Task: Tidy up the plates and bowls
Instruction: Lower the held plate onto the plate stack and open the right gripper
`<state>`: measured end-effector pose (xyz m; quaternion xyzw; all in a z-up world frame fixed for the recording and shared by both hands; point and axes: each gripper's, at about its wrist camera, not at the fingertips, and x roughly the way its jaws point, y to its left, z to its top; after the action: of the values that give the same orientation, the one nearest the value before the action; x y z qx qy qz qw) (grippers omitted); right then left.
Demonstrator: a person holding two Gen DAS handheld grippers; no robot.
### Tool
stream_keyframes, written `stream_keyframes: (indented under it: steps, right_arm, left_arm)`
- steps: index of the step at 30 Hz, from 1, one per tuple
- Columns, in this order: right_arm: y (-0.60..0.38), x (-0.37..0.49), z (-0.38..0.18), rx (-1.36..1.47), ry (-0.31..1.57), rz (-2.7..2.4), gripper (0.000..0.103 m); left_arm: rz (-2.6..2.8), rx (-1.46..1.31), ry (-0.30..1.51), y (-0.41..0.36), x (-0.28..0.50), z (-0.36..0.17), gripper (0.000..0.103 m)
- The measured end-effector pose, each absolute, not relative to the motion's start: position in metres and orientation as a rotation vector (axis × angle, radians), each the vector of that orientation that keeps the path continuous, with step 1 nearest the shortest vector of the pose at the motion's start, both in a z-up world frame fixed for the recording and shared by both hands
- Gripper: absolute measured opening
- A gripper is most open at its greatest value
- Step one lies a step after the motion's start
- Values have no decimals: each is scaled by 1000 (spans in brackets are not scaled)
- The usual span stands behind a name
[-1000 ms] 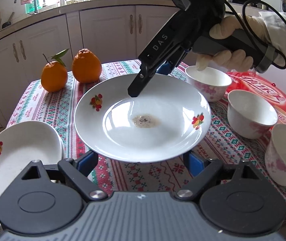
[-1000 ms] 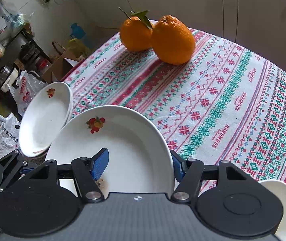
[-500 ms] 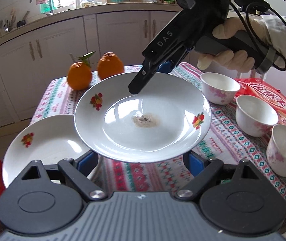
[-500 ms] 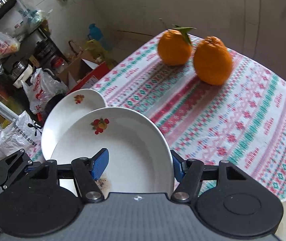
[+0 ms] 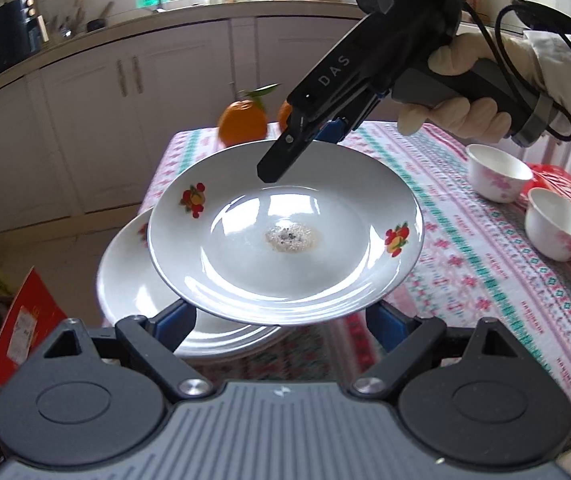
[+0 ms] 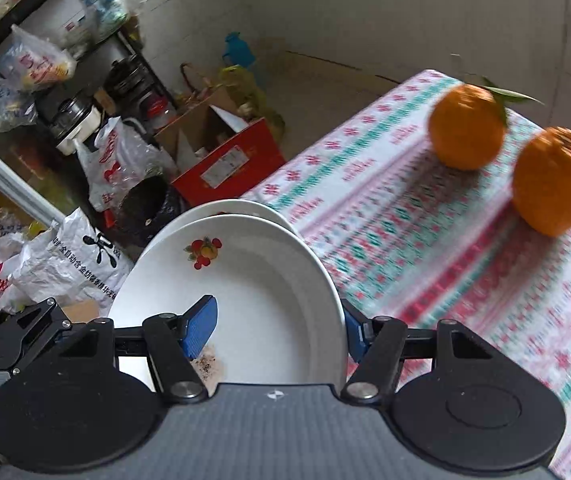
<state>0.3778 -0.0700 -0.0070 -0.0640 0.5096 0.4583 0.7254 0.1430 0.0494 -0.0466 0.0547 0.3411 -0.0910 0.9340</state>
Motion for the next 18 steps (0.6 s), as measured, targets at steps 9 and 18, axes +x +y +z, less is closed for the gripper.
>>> stream_keyframes:
  steps: [9,18]
  right_arm:
    - [-22,379,-19,-174,1151,1047,70]
    - [-3,379,-31,-196,1179,1037,70]
  left_arm:
    - [-145,81,709,82,135,-51,91]
    - [-151,68,715,94,137,-51,91]
